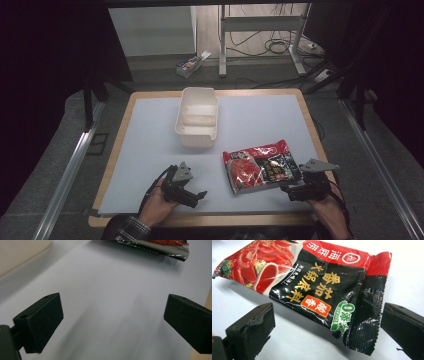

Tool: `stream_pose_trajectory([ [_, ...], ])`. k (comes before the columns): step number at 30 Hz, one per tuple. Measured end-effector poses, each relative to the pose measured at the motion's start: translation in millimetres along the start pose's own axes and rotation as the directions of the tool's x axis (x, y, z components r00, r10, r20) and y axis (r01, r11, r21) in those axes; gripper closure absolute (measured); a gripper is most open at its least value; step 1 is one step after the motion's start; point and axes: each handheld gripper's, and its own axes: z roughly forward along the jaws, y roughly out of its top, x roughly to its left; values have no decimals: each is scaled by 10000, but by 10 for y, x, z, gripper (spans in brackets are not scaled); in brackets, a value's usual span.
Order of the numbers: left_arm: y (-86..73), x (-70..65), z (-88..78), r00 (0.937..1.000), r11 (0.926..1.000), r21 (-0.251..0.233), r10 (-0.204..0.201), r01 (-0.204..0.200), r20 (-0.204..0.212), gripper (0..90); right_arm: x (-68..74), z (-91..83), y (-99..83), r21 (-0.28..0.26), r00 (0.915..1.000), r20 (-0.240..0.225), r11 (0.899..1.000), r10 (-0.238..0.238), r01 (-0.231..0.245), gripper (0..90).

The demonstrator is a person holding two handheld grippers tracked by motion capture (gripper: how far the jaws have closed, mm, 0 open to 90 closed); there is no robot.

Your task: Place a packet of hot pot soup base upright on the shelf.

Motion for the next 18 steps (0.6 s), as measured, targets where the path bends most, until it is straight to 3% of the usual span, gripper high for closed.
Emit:
stream_pose_trajectory([
  [1, 39, 0, 26, 9997, 9999, -123, 33, -30, 247, 23, 3, -5, 2, -30, 10000, 21, 10000, -52, 52, 0],
  [5, 108, 3, 59, 9993, 9994, -336, 125, -113, 361, 40, 6, -6, 5, -90, 9999, 109, 9999, -77, 78, 0],
  [7, 159, 1, 73, 9992, 9987, -462, 246, -232, 301, 112, -3, 5, -2, -27, 10000, 73, 10000, -13, 13, 0],
  [10, 235, 7, 93, 9982, 9981, -577, 233, -200, 561, 168, 1, 16, -3, -13, 10000, 28, 10000, 4, -4, 0],
  [12, 282, 18, 119, 9959, 9980, -617, 155, -100, 892, 239, 17, 39, 0, 30, 10000, -67, 10000, -25, 25, 0],
  [15, 360, 21, 151, 9944, 9976, -652, 315, -250, 1012, 358, 23, 54, -1, 127, 9999, -81, 9999, -70, 71, 0],
  [16, 385, 23, 165, 9940, 9972, -688, 365, -295, 1029, 358, 23, 58, -3, 180, 9999, -45, 9998, -98, 98, 0],
  [18, 448, 27, 218, 9917, 9960, -749, 573, -489, 1152, 491, 10, 60, -10, 196, 10000, 23, 9998, -41, 41, 0],
])
